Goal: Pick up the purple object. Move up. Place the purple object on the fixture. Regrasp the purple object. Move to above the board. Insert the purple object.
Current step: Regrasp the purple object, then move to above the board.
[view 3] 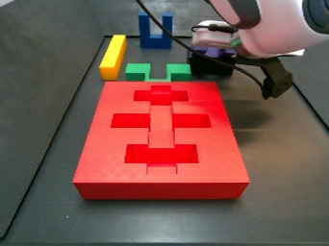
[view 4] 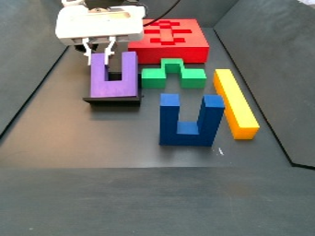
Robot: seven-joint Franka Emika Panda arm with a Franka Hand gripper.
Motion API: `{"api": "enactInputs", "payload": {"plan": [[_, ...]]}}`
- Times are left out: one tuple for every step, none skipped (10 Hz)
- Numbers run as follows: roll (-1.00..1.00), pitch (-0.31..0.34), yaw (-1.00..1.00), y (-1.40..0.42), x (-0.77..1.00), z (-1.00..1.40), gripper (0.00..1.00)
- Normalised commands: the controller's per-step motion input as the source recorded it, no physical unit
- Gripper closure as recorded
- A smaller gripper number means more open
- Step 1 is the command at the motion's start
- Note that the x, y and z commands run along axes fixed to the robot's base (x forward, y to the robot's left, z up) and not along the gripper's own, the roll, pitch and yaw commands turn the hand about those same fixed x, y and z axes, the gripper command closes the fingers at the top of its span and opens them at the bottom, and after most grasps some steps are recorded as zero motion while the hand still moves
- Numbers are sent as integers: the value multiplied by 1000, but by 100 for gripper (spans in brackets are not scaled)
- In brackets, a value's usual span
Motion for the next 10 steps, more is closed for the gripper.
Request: {"api": "enactInputs", "payload": {"plan": [[0,0,0,0,0,0,100],[0,0,0,0,0,0,100],[0,0,0,0,0,0,100],[0,0,0,0,0,1400,100],[15,-16,18,5,-5,1400,100],[-38,-75,18,23,-30,1400,100],[-20,-86,12,35,-34,1400,100],[-3,-38,-28,11,-33,1400,100],[6,-25,-43,6,-26,1400,100],[-11,-4,-46,25,-30,1400,100]]}}
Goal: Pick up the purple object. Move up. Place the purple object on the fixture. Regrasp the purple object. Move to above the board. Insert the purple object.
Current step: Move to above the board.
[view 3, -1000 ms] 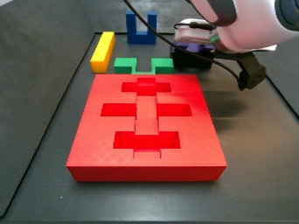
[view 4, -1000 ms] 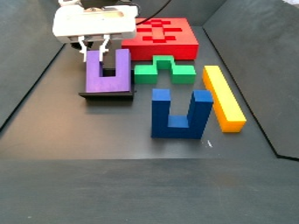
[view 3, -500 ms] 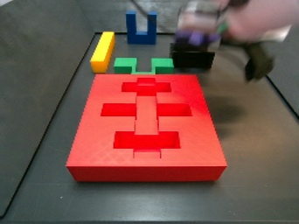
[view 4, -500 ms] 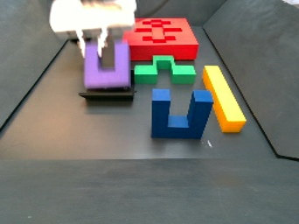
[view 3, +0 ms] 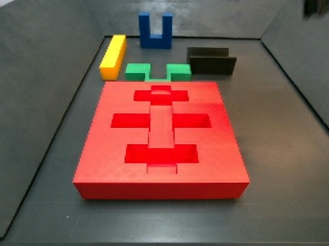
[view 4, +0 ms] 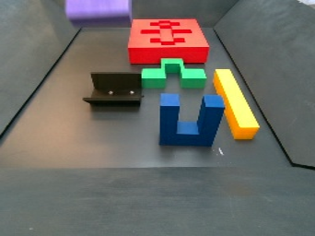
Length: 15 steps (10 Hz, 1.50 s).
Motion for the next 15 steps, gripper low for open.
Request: {"api": "enactInputs", "payload": {"plan": [[-12,16,-42,-3,-29,815,100],[-3,36,-33,6,-15,453,100],[10,46,-19,3,5,237,100],[3,51,-9,-6,9,169,100],[-1000,61,54,-1400,-1261,283,100],[-1000,59,56,-1400,-1268,274,100],[-1000,22,67,-1400,-1383,289,100],[-1000,19,73,-1382,-1400,267,100],[-1000,13,75,-1395,-1400,281,100],[-1000,2,77,-910,-940,172,100],[-1000,2,77,-487,-544,78,100],[-1000,3,73,-325,-368,54,100],[-1000,-14,70,-149,-194,42,100],[-1000,-35,68,-9,-101,5,100],[-1000,-46,59,33,-68,5,100]]}}
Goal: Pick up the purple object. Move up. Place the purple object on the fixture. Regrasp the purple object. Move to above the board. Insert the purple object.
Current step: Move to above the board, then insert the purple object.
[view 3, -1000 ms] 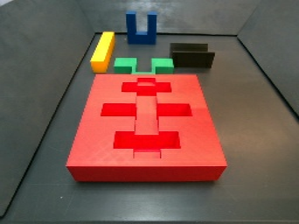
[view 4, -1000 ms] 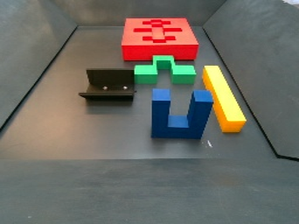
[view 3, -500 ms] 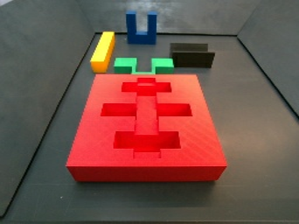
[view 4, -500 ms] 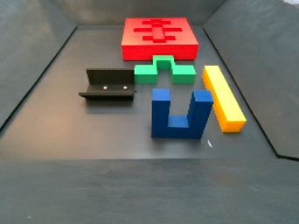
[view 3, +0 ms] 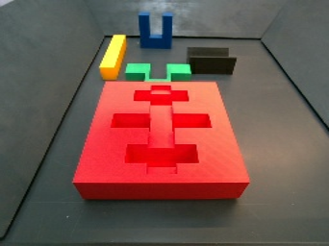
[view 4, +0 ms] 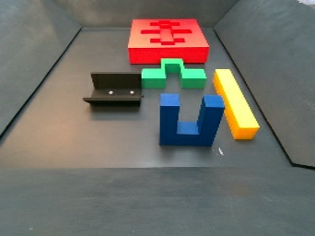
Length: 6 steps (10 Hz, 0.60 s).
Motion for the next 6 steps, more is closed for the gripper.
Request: {"api": "enactInputs", "payload": {"plan": [[-1000,-59,52,26,-64,5,100],[-904,-73,39,25,-57,0,100],[-746,-69,30,27,-46,-3,100],[-385,-47,4,21,-37,-1,100],[-268,-40,1,17,-30,-1,100],[-29,-29,0,0,0,-14,100]]}}
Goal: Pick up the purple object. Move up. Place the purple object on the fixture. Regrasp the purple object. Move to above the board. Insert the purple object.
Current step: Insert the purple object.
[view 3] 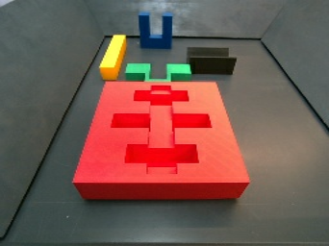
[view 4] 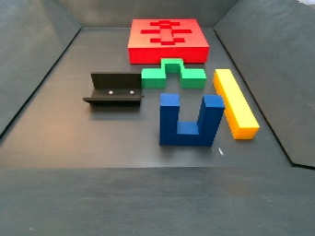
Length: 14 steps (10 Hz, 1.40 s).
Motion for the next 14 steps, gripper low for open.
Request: {"api": "enactInputs", "payload": {"plan": [[0,-37,43,-157,0,-66,100],[41,-123,171,-471,0,-309,100],[111,-204,149,-709,0,-483,100],[100,-156,140,-726,97,-569,100],[126,-201,154,-740,74,-660,100],[190,-191,177,-680,94,-683,100],[137,-40,54,-486,386,-734,100],[147,0,0,-369,503,-720,100],[116,0,-34,-266,557,-669,100],[74,1,-60,-229,680,-609,100],[87,0,-31,-280,637,-560,100],[116,0,0,-331,594,-540,100],[87,0,0,-251,660,-543,100],[157,0,49,-183,177,-460,100]]}}
